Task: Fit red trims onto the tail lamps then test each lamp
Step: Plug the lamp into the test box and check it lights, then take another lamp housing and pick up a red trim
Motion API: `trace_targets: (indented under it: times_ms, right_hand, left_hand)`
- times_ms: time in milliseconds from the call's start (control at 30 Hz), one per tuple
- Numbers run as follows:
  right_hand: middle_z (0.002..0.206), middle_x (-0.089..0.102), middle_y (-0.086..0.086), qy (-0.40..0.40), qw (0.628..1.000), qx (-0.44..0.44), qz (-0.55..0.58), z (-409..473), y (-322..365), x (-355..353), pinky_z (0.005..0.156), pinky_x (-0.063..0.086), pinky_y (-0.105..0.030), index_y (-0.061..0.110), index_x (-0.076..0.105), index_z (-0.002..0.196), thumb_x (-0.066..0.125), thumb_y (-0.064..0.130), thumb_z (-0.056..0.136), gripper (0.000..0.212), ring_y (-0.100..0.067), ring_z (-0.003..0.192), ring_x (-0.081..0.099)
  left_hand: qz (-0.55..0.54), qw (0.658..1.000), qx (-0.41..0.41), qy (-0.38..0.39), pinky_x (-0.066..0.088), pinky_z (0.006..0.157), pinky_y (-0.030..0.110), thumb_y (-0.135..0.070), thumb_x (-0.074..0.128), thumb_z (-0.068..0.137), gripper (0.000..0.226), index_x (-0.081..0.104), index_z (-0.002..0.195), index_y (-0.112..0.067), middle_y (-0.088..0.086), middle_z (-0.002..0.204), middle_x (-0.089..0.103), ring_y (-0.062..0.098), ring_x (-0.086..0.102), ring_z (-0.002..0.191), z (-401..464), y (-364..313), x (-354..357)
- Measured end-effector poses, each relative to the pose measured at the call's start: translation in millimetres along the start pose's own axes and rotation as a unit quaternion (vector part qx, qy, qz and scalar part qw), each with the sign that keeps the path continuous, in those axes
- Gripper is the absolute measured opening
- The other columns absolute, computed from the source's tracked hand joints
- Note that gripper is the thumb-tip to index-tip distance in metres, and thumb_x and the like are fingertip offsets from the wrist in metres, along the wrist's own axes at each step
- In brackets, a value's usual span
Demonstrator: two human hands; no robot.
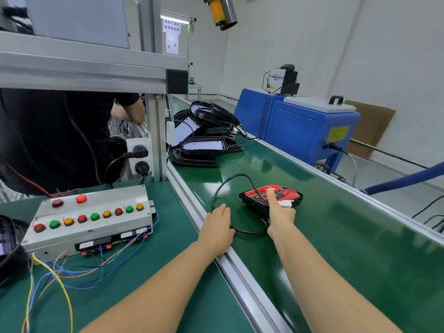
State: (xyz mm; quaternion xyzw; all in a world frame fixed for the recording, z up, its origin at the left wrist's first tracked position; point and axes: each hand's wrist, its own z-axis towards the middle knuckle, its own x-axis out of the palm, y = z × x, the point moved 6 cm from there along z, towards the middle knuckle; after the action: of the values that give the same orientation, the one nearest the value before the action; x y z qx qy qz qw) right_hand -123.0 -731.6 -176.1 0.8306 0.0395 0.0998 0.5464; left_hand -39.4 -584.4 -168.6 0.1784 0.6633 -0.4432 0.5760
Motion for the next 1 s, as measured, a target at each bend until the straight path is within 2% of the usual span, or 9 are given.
trace_targets:
  times_ms: [100,200,333,400,500,667,800,1000]
  right_hand:
    - [0.143,0.044,-0.014,-0.026,0.999,-0.027,-0.018,1.5,5.8,-11.8,0.103,0.045,-0.045,0.007,0.026,0.146,0.085,0.042,0.068,0.104,-0.032,0.122,0.050]
    - [0.151,0.032,-0.017,-0.065,0.987,-0.086,-0.118,-3.0,16.9,-24.2,0.112,0.034,-0.048,0.001,0.021,0.147,0.083,0.040,0.072,0.105,-0.035,0.136,0.037]
    - [0.157,0.023,-0.015,-0.091,0.929,-0.204,-0.294,-24.2,34.6,-25.2,0.117,0.018,-0.049,0.001,0.018,0.149,0.070,0.041,0.084,0.093,-0.032,0.144,0.024]
    - [0.160,0.015,-0.013,-0.064,0.902,-0.251,-0.346,-41.5,35.5,-15.6,0.118,0.009,-0.049,0.003,0.014,0.152,0.064,0.041,0.089,0.089,-0.028,0.147,0.015]
    - [0.163,0.007,-0.008,0.019,0.848,-0.303,-0.435,-74.7,25.3,8.5,0.118,0.000,-0.050,0.006,0.008,0.154,0.052,0.046,0.095,0.084,-0.022,0.149,0.005]
    - [0.164,0.000,-0.005,0.155,0.748,-0.331,-0.554,-128.5,-8.4,53.0,0.116,-0.006,-0.054,0.008,0.002,0.154,0.036,0.062,0.095,0.087,-0.017,0.150,-0.004]
    - [0.163,0.002,-0.001,0.211,0.701,-0.365,-0.576,-168.2,-24.5,81.4,0.115,-0.006,-0.057,0.010,0.006,0.154,0.033,0.066,0.092,0.087,-0.015,0.150,-0.001]
    - [0.162,0.007,0.001,0.253,0.657,-0.411,-0.579,-222.8,-37.4,108.2,0.115,-0.005,-0.058,0.011,0.008,0.153,0.032,0.066,0.092,0.085,-0.014,0.149,0.002]
  left_hand:
    - [-0.001,1.000,0.003,0.003,0.010,0.117,0.031,-0.018,0.044,0.099,0.059,0.016,0.150,-0.006,0.008,0.159,0.010,0.021,0.013,0.145,-8.4,2.9,-4.4]
    - [0.000,1.000,0.001,0.003,0.010,0.117,0.032,-0.016,0.039,0.100,0.056,0.015,0.150,-0.006,0.007,0.159,0.009,0.020,0.012,0.145,-17.6,5.2,-11.7]
    - [0.021,1.000,-0.017,0.005,0.011,0.117,0.036,-0.018,0.031,0.101,0.050,0.017,0.148,-0.006,0.007,0.158,0.013,0.020,0.012,0.144,-30.4,9.1,-22.8]
    - [0.026,0.999,-0.036,0.015,0.006,0.117,0.040,-0.020,0.028,0.102,0.052,0.012,0.150,-0.007,0.006,0.159,0.009,0.022,0.006,0.146,-38.8,13.1,-28.0]
    - [0.030,0.996,-0.074,0.037,-0.002,0.117,0.047,-0.024,0.024,0.103,0.055,0.003,0.152,-0.010,0.004,0.160,-0.003,0.025,-0.004,0.147,-53.1,20.8,-35.2]
    - [0.059,0.988,-0.141,0.022,-0.009,0.113,0.055,-0.029,0.025,0.103,0.058,-0.004,0.152,-0.014,0.002,0.160,-0.009,0.030,-0.008,0.146,-82.8,41.8,-57.7]
    - [0.089,0.979,-0.183,0.001,-0.007,0.113,0.056,-0.030,0.026,0.103,0.060,-0.007,0.151,-0.014,0.002,0.160,-0.011,0.030,-0.009,0.146,-112.9,65.7,-80.3]
    - [0.119,0.964,-0.236,-0.032,-0.006,0.113,0.056,-0.028,0.026,0.103,0.062,-0.010,0.151,-0.014,0.001,0.160,-0.012,0.030,-0.012,0.146,-159.9,98.4,-109.8]
